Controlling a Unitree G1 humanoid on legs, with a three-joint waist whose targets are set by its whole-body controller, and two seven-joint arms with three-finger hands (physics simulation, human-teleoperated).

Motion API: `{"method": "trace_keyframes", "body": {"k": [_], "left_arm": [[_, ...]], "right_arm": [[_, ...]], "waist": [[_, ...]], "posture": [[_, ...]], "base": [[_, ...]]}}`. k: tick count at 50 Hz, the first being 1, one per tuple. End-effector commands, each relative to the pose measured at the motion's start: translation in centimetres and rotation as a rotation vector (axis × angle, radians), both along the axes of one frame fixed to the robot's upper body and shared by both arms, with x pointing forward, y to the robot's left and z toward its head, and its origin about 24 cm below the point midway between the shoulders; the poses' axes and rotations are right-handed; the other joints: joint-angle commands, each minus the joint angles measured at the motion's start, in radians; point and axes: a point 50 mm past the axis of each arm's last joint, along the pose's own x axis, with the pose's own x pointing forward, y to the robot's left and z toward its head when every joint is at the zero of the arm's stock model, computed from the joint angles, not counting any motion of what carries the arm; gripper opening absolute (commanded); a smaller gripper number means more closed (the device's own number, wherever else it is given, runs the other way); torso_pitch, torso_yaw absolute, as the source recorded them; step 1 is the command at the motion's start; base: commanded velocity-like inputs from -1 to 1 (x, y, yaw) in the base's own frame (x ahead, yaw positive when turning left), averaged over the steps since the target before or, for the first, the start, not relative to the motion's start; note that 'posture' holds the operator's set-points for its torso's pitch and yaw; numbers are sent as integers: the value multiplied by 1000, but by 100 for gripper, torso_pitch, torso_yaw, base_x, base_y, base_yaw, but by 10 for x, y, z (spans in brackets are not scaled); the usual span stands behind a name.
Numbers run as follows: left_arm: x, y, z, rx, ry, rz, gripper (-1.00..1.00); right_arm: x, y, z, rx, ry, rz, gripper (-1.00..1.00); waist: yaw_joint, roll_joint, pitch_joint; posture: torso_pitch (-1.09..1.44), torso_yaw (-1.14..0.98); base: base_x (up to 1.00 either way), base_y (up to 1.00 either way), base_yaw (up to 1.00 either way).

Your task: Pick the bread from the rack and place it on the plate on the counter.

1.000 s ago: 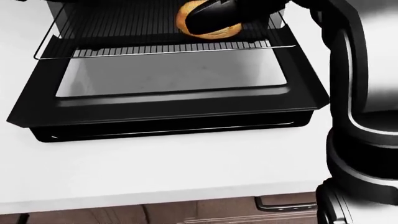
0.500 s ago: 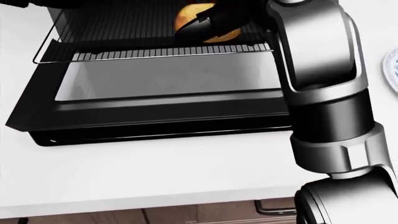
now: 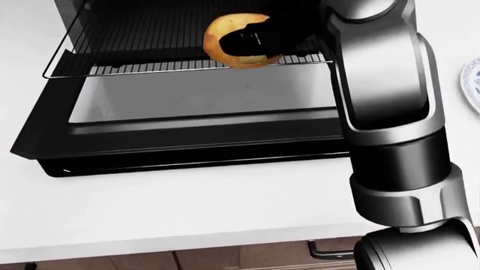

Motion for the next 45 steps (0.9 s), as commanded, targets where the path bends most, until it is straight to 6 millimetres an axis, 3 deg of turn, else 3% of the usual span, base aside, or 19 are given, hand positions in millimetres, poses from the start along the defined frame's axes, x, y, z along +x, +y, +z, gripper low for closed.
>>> {"method": "trace_keyframes", "body": {"k": [1, 6, 8, 10, 16, 27, 31, 36, 40, 45], "left_arm": [[-9, 0, 18, 7, -88, 6, 100], [-12, 2, 20, 8, -93, 11, 100], [-13, 3, 19, 8, -94, 14, 100], [-12, 3, 15, 6, -87, 17, 100], [-12, 3, 15, 5, -87, 15, 100], [-11, 3, 16, 8, -88, 16, 100], [-12, 4, 16, 9, -88, 19, 100], [-11, 3, 17, 9, -89, 19, 100], [-10, 3, 17, 5, -89, 17, 100], [-11, 4, 18, 5, -90, 19, 100]], "right_arm": [[-4, 2, 13, 4, -37, 20, -42], [-8, 3, 9, -6, -30, 30, -71], [-9, 4, 8, -9, -28, 35, -73], [-10, 4, 5, -7, -24, 40, -100], [-20, 1, 6, 8, -35, 34, -100], [-52, -3, 36, 29, -109, 37, -100], [-57, -8, 44, 29, -129, 25, -100], [-49, -12, 52, 32, -158, 1, -100], [-48, -31, 64, 36, -194, -62, -100], [-65, -64, 78, 27, -230, -146, -100]], "waist": [[0, 3, -27], [0, 4, -28], [0, 4, -28], [0, 4, -28], [2, 3, -31], [1, 3, -23], [0, 3, -19], [-1, 4, -17], [0, 4, -18], [5, -3, -15]], "posture": [[0, 0], [0, 0], [0, 0], [0, 0], [0, 0], [0, 0], [0, 0], [0, 0], [0, 0], [0, 0]], "base": [[0, 0, 0], [0, 0, 0], [0, 0, 0], [0, 0, 0], [0, 0, 0], [0, 0, 0], [0, 0, 0], [0, 0, 0], [0, 0, 0], [0, 0, 0]]}}
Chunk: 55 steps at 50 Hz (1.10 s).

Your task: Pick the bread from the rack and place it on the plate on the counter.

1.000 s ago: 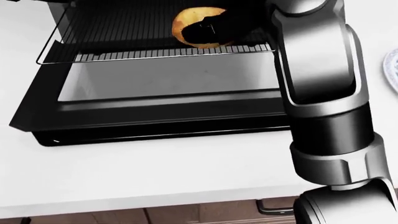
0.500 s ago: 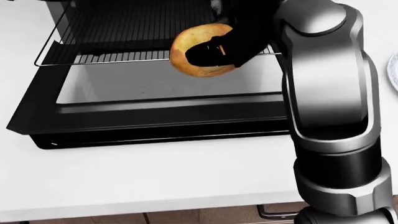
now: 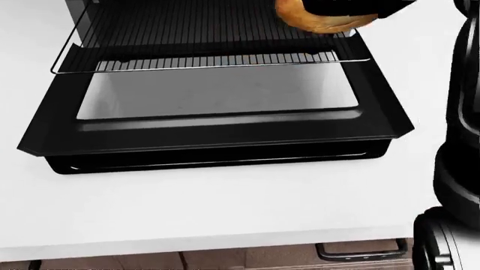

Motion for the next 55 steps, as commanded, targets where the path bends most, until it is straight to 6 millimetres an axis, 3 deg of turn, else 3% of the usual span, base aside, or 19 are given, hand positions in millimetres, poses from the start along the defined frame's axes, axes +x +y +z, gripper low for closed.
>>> {"method": "trace_keyframes", "body": {"k": [1, 8, 14, 33, 44, 55], "left_arm": [[-10, 0, 18, 10, -89, 4, 100], [-13, 2, 21, 12, -95, 10, 100], [-14, 3, 23, 13, -99, 12, 100], [-17, 6, 25, 12, -108, 16, 100], [-21, 11, 27, 15, -111, 27, 100], [-23, 11, 27, 11, -111, 29, 100]], "right_arm": [[-15, -11, 18, 1, -83, -31, -100], [-40, -51, 30, 18, -110, -139, -100], [-49, -88, 36, 53, -128, -253, -100], [-34, -185, 24, 19, -118, -587, -100], [5, -210, -13, -57, -147, -749, -100], [14, -232, -59, -102, -189, -852, -100]], "waist": [[-1, 2, -33], [1, -7, -30], [3, -12, -28], [4, -26, -35], [2, -31, -40], [7, -36, -45]], "posture": [[0, 0], [0, 0], [0, 0], [0, 0], [0, 0], [0, 0]], "base": [[0, 0, 0], [0, 0, 0], [0, 0, 0], [0, 0, 0], [0, 0, 0], [0, 0, 0]]}}
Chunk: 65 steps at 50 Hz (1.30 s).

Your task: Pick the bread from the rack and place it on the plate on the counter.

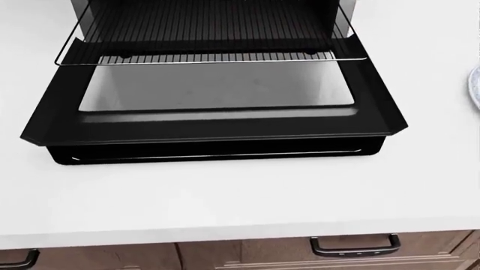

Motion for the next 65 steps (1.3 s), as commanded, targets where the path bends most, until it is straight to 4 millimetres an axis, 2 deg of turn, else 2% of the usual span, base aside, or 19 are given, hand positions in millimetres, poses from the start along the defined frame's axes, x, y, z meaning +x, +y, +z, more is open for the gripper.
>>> {"method": "trace_keyframes", "body": {"k": [1, 9, 23, 37, 65], "left_arm": [[-10, -3, 17, 15, -86, -5, 100], [-8, -3, 17, 19, -87, -3, 100], [-11, 0, 18, 20, -88, 6, 100], [-14, 2, 19, 24, -88, 12, 100], [-15, 3, 18, 30, -82, 18, 100]], "right_arm": [[-4, 0, 27, -87, -133, -18, -100], [-6, -6, 15, -111, -156, -94, -100], [2, -1, -12, -144, -191, -219, -100], [-10, -10, -44, -182, -151, -354, -100], [-4, 3, -63, -134, -229, -340, -100]], "waist": [[0, -7, -32], [2, -12, -33], [4, -20, -33], [12, -27, -33], [9, -31, -35]], "posture": [[0, 0], [0, 0], [0, 0], [0, 0], [0, 0]], "base": [[0, 0, 0], [0, 0, 0], [0, 0, 0], [0, 0, 0], [0, 0, 0]]}}
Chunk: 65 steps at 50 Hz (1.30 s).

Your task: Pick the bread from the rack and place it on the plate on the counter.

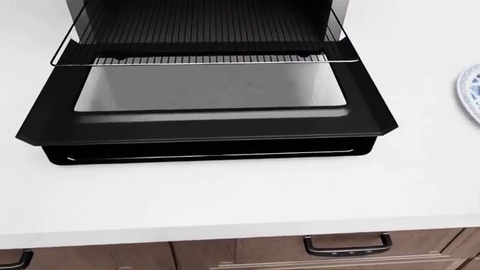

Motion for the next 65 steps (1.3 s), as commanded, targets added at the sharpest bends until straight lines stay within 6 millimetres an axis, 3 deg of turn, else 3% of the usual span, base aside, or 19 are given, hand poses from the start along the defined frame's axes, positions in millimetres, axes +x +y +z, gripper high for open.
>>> {"method": "trace_keyframes", "body": {"k": [1, 20, 21, 22, 24, 28, 29, 30, 35, 49, 58, 65], "left_arm": [[-10, 0, 16, 14, -83, 5, 100], [-10, 0, 16, 18, -82, 7, 100], [-10, 0, 17, 17, -83, 6, 100], [-10, 0, 17, 17, -84, 8, 100], [-11, 1, 16, 18, -83, 8, 100], [-11, 1, 17, 18, -85, 10, 100], [-11, 1, 17, 18, -85, 10, 100], [-12, 1, 17, 18, -86, 10, 100], [-12, 1, 18, 18, -86, 11, 100], [-15, 2, 21, 19, -92, 9, 100], [-12, 0, 22, 18, -93, 4, 100], [-9, -2, 22, 19, -94, 2, 100]], "right_arm": [[4, 0, 28, -48, -98, 11, -100], [7, 4, 20, 7, -86, 38, -100], [8, 5, 20, 11, -84, 45, -91], [9, 6, 20, 18, -84, 52, -100], [10, 7, 19, 21, -81, 57, -80], [11, 8, 19, 21, -75, 65, 40], [11, 8, 19, 19, -75, 65, 44], [11, 8, 19, 19, -75, 66, 73], [11, 9, 19, 18, -75, 68, 98], [10, 6, 21, 11, -68, 77, 100], [10, 2, 44, -3, -111, 94, 100], [12, 0, 74, -20, -175, 134, 100]], "waist": [[1, -5, -29], [3, -6, -29], [3, -6, -29], [3, -6, -29], [2, -7, -29], [1, -7, -29], [1, -7, -29], [1, -7, -29], [3, -7, -29], [3, -4, -29], [3, -3, -28], [3, -4, -27]], "posture": [[0, 0], [0, 0], [0, 0], [0, 0], [0, 0], [0, 0], [0, 0], [0, 0], [0, 0], [0, 0], [0, 0], [0, 0]], "base": [[0, 0, 0], [0, 0, 0], [0, 0, 0], [0, 0, 0], [0, 0, 0], [0, 0, 0], [0, 0, 0], [0, 0, 0], [0, 0, 0], [0, 0, 0], [0, 0, 0], [0, 0, 0]]}}
